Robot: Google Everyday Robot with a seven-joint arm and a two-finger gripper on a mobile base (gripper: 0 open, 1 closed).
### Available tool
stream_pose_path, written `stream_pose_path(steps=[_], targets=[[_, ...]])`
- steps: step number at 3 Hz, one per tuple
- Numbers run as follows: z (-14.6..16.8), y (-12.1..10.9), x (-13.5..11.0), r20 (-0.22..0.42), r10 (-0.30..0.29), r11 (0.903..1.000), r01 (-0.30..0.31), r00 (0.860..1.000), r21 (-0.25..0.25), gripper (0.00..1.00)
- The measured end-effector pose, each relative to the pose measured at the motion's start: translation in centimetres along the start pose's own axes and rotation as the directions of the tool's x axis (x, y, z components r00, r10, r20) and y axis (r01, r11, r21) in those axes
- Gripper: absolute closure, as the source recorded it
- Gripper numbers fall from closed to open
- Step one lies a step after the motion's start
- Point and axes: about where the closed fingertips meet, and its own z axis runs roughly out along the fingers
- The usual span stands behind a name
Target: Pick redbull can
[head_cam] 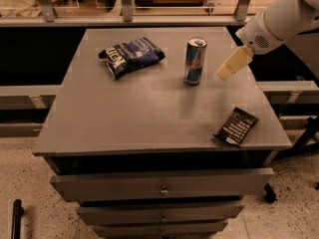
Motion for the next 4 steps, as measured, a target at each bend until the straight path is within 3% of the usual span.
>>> stream_pose_path(steps=[1,2,3,4], targets=[[-0.9,-0.2,-1.0,0.202,0.047,0.9968,-0.033,0.978,-0.073,0.0],[-1.7,0.1,-3.4,0.369,0.092,0.9887,-0.041,0.925,-0.144,0.0],[-1.7,0.7,-6.7,0.467,0.08,0.9867,-0.003,0.881,-0.163,0.0],[0.2,1.7,-9.9,0.469,-0.001,0.9878,0.074,0.883,-0.137,0.0]])
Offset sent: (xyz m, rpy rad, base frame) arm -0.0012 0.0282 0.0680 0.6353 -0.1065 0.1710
